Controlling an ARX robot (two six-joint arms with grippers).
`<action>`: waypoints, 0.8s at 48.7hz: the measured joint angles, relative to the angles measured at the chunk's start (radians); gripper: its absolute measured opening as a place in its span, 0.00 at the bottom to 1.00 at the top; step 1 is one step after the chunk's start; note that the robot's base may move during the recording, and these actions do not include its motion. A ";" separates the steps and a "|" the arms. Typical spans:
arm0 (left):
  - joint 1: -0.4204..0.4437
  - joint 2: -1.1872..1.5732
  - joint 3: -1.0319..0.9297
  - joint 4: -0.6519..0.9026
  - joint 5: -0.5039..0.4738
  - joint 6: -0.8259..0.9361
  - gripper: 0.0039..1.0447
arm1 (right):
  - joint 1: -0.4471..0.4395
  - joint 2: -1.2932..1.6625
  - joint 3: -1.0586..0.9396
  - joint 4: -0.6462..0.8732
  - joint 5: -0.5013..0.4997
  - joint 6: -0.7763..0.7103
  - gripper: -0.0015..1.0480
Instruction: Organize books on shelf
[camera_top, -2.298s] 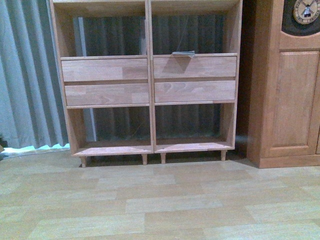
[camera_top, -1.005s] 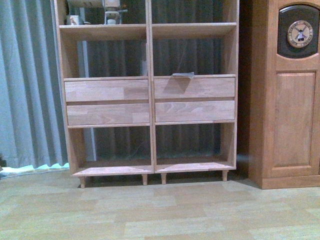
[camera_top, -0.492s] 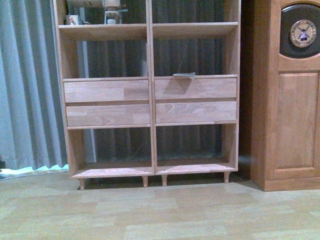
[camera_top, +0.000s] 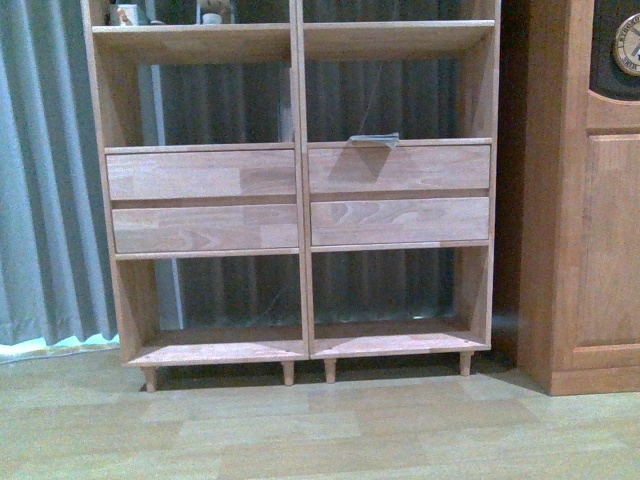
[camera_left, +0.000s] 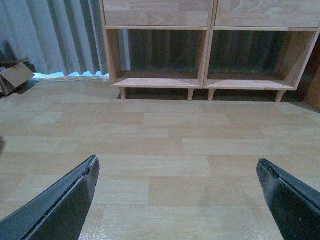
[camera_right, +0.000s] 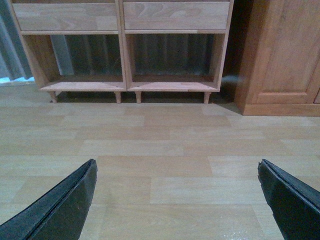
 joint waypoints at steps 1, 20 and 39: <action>0.000 0.000 0.000 0.000 0.000 0.000 0.93 | 0.000 0.000 0.000 0.000 0.000 0.000 0.93; 0.000 0.000 0.000 0.000 0.000 0.000 0.93 | 0.000 0.000 0.000 0.000 0.000 0.000 0.93; 0.000 0.000 0.000 0.000 0.000 0.000 0.93 | 0.000 0.000 0.000 0.000 0.000 0.000 0.93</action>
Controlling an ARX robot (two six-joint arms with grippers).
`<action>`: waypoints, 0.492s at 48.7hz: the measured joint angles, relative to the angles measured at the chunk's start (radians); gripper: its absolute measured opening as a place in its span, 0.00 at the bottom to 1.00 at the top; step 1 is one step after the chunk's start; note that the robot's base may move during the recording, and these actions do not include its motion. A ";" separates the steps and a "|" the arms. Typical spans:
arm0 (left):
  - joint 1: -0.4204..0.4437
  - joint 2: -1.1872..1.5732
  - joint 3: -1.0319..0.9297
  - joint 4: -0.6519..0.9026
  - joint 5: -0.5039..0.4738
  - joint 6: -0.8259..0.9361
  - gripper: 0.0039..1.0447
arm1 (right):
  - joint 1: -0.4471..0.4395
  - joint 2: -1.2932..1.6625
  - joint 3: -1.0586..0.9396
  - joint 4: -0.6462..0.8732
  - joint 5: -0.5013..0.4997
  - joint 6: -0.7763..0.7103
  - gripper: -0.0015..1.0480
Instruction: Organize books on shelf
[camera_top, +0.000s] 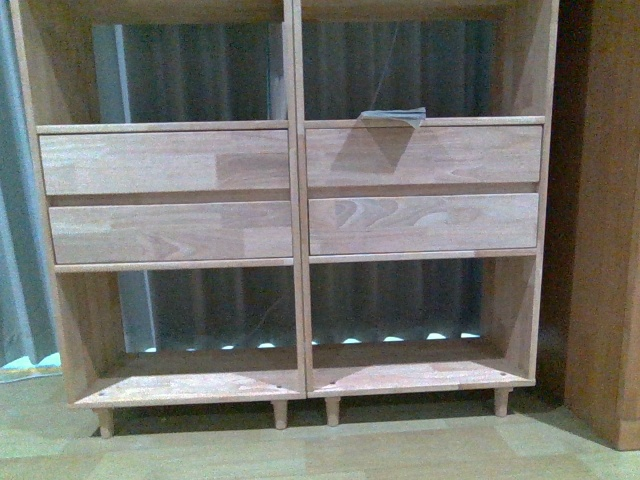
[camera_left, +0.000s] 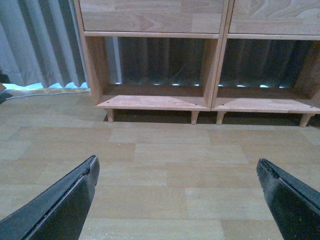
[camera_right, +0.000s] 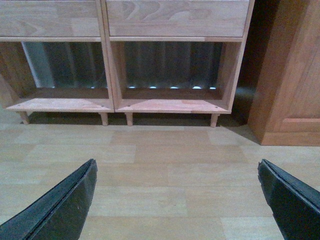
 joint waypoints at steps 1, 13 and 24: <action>0.000 0.000 0.000 0.000 0.000 0.000 0.93 | 0.000 0.000 0.000 0.000 0.000 0.000 0.93; 0.000 0.000 0.000 0.000 0.000 0.000 0.93 | 0.000 0.000 0.000 0.000 0.001 0.000 0.93; 0.000 -0.001 0.000 0.000 0.000 0.000 0.93 | 0.000 0.000 0.000 0.000 0.000 0.000 0.93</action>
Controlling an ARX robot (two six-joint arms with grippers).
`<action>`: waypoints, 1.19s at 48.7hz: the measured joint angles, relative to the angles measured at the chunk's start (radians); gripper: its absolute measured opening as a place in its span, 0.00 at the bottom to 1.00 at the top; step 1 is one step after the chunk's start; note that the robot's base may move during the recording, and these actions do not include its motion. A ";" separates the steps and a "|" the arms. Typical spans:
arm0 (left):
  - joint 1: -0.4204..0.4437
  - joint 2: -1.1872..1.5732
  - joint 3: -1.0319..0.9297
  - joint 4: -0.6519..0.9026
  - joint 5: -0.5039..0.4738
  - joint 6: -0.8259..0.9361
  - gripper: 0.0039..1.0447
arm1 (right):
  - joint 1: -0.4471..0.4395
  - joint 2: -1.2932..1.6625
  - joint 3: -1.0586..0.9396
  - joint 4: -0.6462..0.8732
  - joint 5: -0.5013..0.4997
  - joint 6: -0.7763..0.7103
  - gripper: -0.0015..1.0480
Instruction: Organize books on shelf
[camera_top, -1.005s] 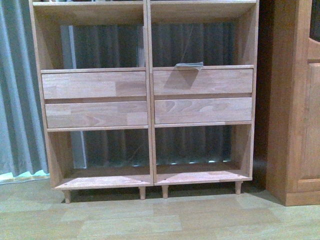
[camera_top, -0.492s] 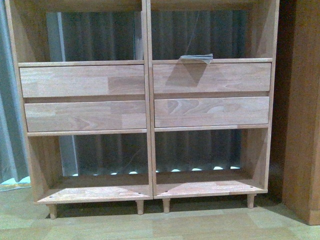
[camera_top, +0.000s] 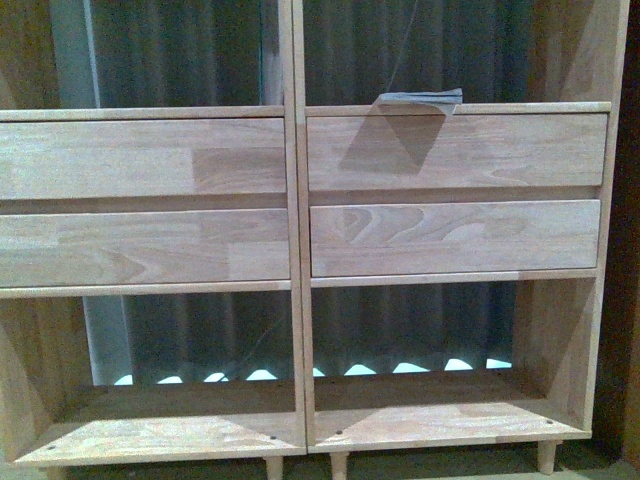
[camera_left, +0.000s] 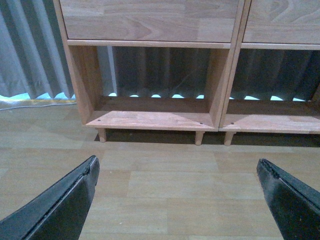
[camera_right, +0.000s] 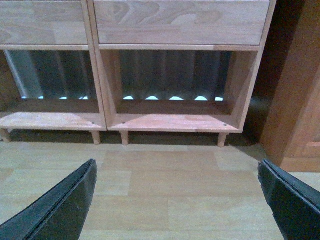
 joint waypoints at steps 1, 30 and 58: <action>0.000 0.001 0.000 0.000 0.000 0.000 0.93 | 0.000 0.000 0.000 0.000 0.000 0.000 0.93; 0.000 0.001 0.000 0.000 0.000 0.000 0.93 | 0.000 0.000 0.000 0.000 0.000 0.000 0.93; 0.000 0.000 0.000 0.000 0.000 0.000 0.93 | 0.000 0.000 0.000 0.000 0.000 0.000 0.93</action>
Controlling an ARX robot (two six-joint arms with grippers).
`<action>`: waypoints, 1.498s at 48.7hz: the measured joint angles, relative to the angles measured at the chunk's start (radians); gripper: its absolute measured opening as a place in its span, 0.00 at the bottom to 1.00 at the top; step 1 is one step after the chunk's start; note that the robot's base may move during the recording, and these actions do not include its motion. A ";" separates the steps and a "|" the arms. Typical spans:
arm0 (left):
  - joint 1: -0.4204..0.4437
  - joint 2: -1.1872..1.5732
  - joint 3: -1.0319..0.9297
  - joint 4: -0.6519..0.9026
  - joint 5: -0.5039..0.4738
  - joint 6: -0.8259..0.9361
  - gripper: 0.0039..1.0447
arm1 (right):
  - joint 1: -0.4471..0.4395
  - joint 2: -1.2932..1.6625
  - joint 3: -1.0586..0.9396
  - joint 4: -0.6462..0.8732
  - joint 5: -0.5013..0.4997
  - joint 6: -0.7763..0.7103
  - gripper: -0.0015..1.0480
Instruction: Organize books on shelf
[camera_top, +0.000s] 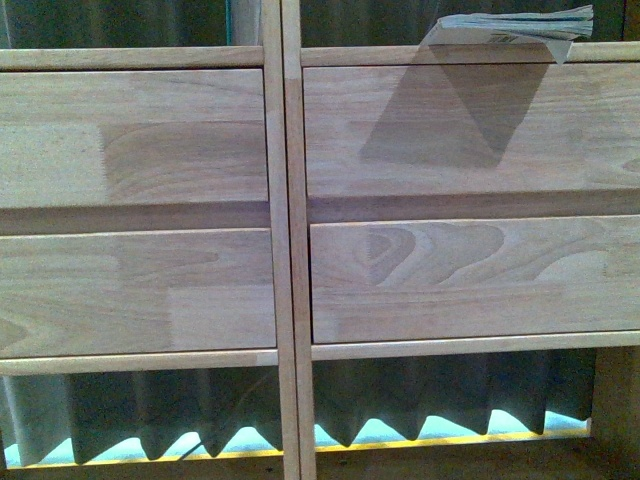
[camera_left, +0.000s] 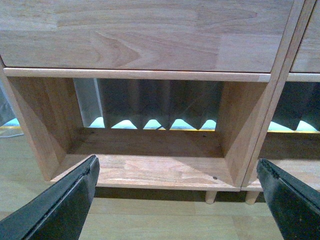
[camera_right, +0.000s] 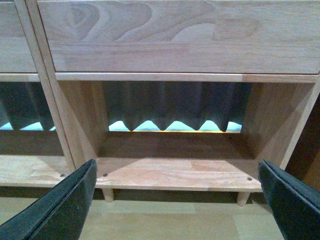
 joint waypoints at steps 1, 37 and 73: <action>0.000 0.000 0.000 0.000 0.000 0.000 0.93 | 0.000 0.000 0.000 0.000 0.000 0.000 0.93; 0.000 0.000 0.000 0.000 0.000 0.000 0.93 | 0.000 0.000 0.000 0.000 0.000 0.000 0.93; 0.000 0.000 0.000 0.000 0.000 0.000 0.93 | 0.000 0.000 0.000 0.000 0.000 0.000 0.93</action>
